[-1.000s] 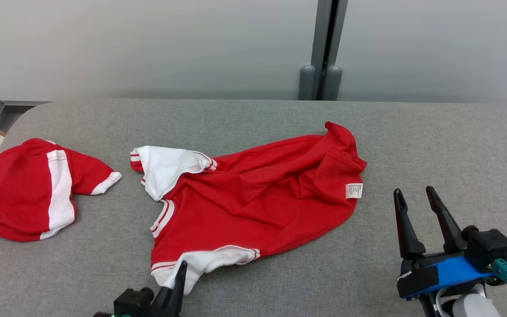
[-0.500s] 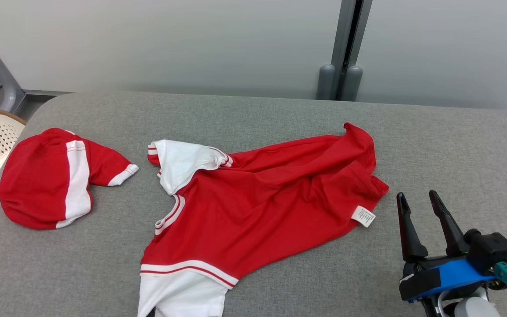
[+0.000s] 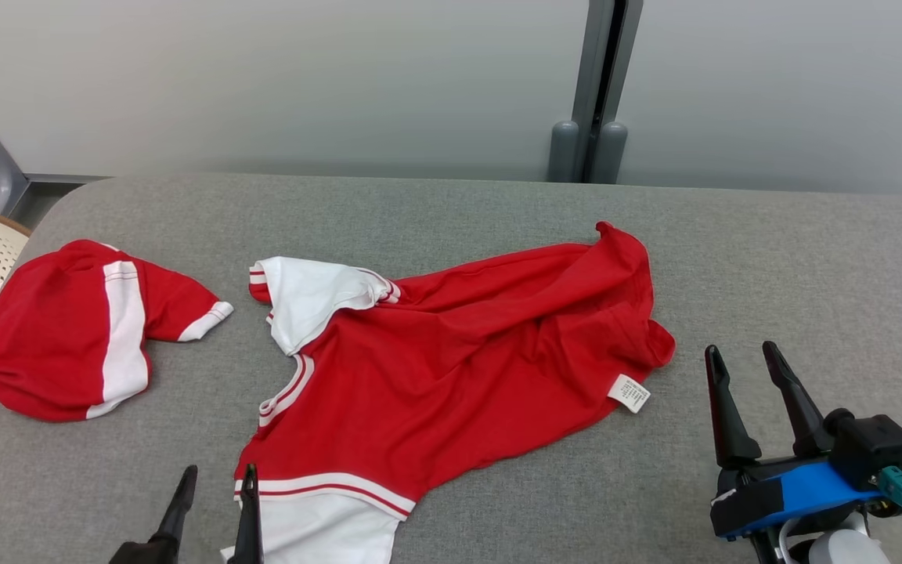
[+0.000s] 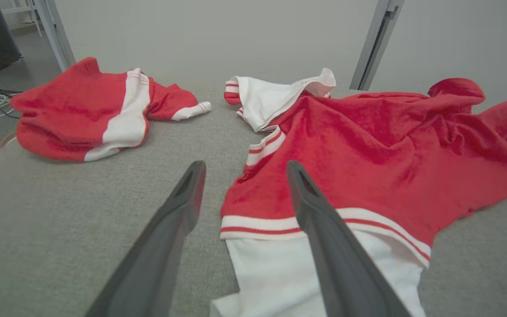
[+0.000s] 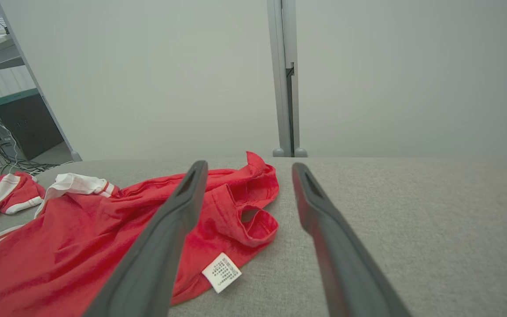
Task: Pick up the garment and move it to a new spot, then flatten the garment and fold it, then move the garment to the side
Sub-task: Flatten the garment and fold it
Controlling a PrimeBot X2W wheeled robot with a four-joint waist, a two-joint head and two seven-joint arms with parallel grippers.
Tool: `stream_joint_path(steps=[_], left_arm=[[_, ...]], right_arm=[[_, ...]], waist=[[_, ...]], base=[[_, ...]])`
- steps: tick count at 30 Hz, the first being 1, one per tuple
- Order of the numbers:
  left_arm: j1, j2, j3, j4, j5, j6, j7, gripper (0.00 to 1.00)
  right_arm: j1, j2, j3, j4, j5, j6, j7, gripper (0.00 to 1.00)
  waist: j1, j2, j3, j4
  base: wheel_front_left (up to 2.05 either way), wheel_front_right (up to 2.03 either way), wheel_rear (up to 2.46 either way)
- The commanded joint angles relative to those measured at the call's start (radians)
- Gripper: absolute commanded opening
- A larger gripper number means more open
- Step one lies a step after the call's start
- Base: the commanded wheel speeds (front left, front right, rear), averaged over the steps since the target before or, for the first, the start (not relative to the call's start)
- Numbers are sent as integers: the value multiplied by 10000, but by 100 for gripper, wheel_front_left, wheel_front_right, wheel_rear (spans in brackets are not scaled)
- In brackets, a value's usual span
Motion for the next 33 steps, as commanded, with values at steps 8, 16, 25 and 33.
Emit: stream_joint_path(steps=[8, 16, 25, 33], left_arm=[[-462, -335, 476, -1319, 606, 106, -47, 100], [-1550, -459, 847, -1176, 1227, 20, -49, 100], [-2081, -154, 1598, -141, 1421, 125, -48, 100], [-2070, -294, 1887, 260, 1510, 47, -49, 100]], right_arm=[[16, -86, 52, -3, 12, 1, -37, 100], [-145, -78, 132, 4, 19, 1, -37, 100], [-127, -31, 114, -31, 22, 1, -37, 100], [-174, -39, 59, 21, -27, 1, -37, 100]], waist=[[0, -1, -67, -453], [0, -1, -10, -1222], [0, -1, 95, -1750], [0, -1, 236, -1697]], base=[[0, 0, 0], [0, 0, 0], [0, 0, 0], [0, 0, 0]])
